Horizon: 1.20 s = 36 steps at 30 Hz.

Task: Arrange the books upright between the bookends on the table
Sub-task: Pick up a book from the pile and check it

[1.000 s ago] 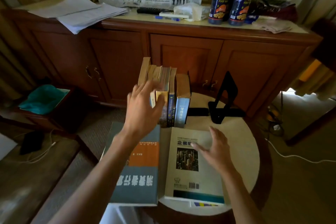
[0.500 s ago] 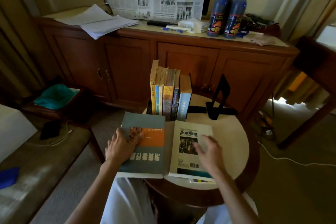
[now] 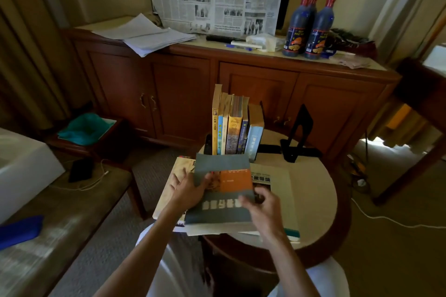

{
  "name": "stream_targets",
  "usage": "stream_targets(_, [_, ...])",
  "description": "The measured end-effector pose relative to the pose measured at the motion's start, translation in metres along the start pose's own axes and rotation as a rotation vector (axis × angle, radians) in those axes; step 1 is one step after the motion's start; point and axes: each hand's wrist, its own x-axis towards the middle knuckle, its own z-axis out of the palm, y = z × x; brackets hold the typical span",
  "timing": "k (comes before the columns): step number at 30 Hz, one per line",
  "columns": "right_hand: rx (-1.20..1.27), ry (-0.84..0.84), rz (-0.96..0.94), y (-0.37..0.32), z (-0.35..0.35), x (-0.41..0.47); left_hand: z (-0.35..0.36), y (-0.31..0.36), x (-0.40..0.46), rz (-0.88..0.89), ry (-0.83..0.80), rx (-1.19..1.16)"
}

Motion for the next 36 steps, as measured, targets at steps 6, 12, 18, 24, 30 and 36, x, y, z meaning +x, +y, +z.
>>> stream_targets(6, [-0.114,0.123,-0.001,0.017,-0.078,0.018,-0.021,-0.062,0.044,-0.296,0.005,-0.060])
stream_targets(12, [-0.226,0.143,-0.004,0.043,-0.088,0.022,-0.029,-0.059,0.027,-0.067,-0.094,-0.101])
stream_targets(18, [-0.455,0.253,-0.005,0.046,-0.081,0.018,-0.030,-0.044,0.024,-0.170,0.132,0.067])
stream_targets(24, [-0.532,0.281,-0.014,0.039,-0.089,0.004,-0.025,-0.018,0.001,-0.053,0.370,0.181])
stream_targets(30, [-0.372,0.255,-0.106,0.022,-0.080,-0.015,-0.040,0.025,-0.027,0.131,0.423,0.126])
stream_targets(36, [0.258,-0.077,0.005,-0.015,-0.058,-0.023,-0.030,0.088,-0.056,0.127,0.035,-0.566])
